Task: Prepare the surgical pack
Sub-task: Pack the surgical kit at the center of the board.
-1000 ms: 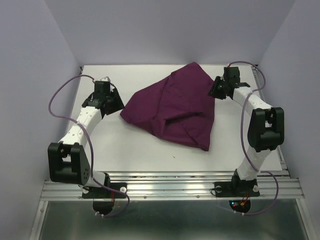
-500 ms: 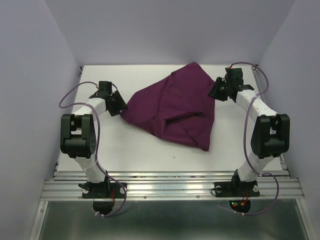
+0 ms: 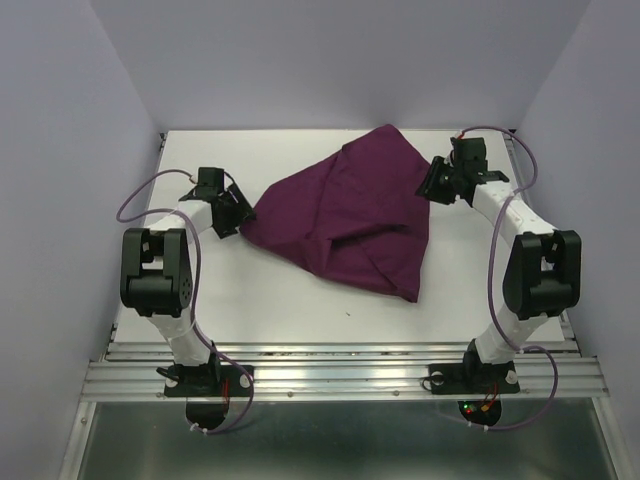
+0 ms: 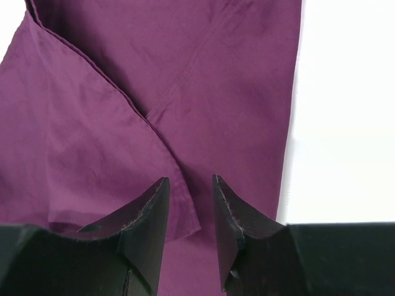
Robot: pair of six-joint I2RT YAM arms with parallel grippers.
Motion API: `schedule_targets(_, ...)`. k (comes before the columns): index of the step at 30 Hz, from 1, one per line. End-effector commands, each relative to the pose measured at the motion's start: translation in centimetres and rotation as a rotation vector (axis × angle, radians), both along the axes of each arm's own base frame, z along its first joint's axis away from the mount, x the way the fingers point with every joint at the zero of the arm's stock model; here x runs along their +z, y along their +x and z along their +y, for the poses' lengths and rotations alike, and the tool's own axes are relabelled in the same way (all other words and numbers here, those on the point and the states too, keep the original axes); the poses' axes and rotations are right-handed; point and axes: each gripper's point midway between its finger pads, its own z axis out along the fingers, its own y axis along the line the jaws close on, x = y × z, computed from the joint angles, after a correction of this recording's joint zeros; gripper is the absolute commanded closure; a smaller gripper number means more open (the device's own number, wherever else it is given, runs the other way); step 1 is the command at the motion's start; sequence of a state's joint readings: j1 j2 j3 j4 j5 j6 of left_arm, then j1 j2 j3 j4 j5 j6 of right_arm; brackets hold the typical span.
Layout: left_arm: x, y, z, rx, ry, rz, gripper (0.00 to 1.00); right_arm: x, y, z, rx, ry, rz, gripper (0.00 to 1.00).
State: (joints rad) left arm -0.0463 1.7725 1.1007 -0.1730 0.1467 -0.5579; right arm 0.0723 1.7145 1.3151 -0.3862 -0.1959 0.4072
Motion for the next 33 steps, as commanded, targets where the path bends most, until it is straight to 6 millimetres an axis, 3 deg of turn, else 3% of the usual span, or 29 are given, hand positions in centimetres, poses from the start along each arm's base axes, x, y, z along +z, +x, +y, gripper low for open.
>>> schedule_targets(1, 3.0, -0.1, 1.1, 0.052, 0.044, -0.088, 0.25, 2.0, -0.4, 0.2, 0.016, 0.007, -0.048, 0.6)
schedule_targets(3, 3.3, -0.3, 1.0, 0.06, 0.033, -0.097, 0.25, 1.9, -0.4, 0.3, 0.018, 0.011, -0.044, 0.6)
schedule_targets(11, 0.2, -1.2, -0.5, 0.03, -0.048, -0.03, 0.23, 1.6, -0.4, 0.5, 0.022, 0.025, -0.037, 0.6)
schedule_targets(16, -0.8, -0.8, -1.0, 0.029, -0.079, -0.019, 0.23, 1.7, -0.6, 0.5, 0.024, 0.025, -0.036, 0.6)
schedule_targets(18, -0.2, 0.1, -1.2, 0.024, -0.083, -0.039, 0.24, 1.9, -0.6, 0.6, 0.029, 0.03, -0.037, 0.6)
schedule_targets(19, -0.1, 0.4, -1.1, 0.018, -0.079, -0.045, 0.28, 2.0, -0.8, 0.7, 0.037, 0.033, -0.036, 0.6)
schedule_targets(21, 0.6, 1.1, -1.3, 0.002, -0.082, -0.067, 0.52, 2.4, -1.0, 1.2, 0.052, 0.034, -0.041, 0.6)
schedule_targets(22, 1.7, 1.8, -1.5, -0.011, -0.082, -0.097, 0.8, 2.5, -1.3, 1.4, 0.054, 0.044, -0.037, 0.6)
schedule_targets(24, 3.1, 2.5, -1.8, -0.03, -0.077, -0.132, 1.0, 3.2, -1.9, 2.3, 0.072, 0.081, -0.053, 0.6)
schedule_targets(26, 4.4, 2.8, -2.4, -0.06, -0.068, -0.165, 1.0, 3.0, -3.0, 4.2, 0.098, 0.158, -0.043, 0.57)
schedule_targets(27, 5.0, 2.9, -2.6, -0.073, -0.06, -0.177, 1.0, 3.7, -3.5, 6.1, 0.142, 0.186, -0.069, 0.5)
schedule_targets(29, 6.4, 2.8, -3.6, -0.106, -0.06, -0.209, 1.0, 3.3, -4.5, 8.3, 0.182, 0.186, -0.062, 0.42)
schedule_targets(33, 9.1, 2.6, -5.3, -0.171, -0.047, -0.275, 1.0, 2.9, -5.3, 12.7, 0.278, 0.167, -0.038, 0.41)
